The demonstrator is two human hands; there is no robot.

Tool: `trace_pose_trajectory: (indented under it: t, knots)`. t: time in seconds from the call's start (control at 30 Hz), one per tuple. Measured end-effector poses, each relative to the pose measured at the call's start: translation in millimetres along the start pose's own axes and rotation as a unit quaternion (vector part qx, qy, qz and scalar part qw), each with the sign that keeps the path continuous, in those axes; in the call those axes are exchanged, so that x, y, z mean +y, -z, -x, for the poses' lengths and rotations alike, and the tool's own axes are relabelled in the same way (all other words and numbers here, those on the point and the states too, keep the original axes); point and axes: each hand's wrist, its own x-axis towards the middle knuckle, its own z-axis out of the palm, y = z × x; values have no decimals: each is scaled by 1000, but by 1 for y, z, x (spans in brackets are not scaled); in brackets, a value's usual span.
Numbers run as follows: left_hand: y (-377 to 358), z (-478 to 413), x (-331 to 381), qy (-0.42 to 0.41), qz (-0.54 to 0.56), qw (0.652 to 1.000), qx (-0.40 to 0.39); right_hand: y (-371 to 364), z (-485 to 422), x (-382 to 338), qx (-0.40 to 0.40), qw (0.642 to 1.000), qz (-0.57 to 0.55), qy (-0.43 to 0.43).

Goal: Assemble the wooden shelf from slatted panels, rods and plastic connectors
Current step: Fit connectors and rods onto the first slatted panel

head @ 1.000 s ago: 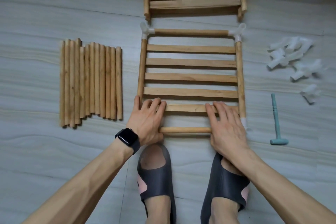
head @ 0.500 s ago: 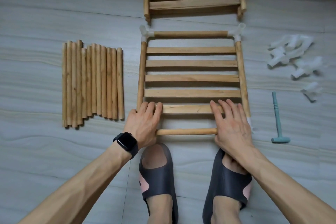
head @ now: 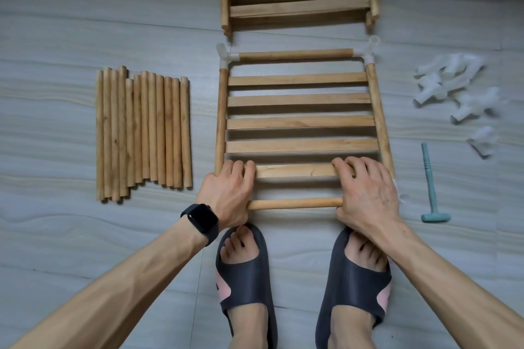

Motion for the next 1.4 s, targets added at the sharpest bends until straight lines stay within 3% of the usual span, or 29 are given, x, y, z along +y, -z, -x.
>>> trace_pose_trajectory:
  t: [0.27, 0.73, 1.4]
  knots:
    - [2, 5, -2, 4, -71, 997, -34, -1, -1, 10, 8, 999, -48, 1]
    - [-5, -5, -9, -19, -28, 999, -5, 2, -6, 11, -33, 999, 0, 20]
    - [-8, -12, -8, -19, -69, 997, -3, -6, -8, 13, -35, 999, 13, 5]
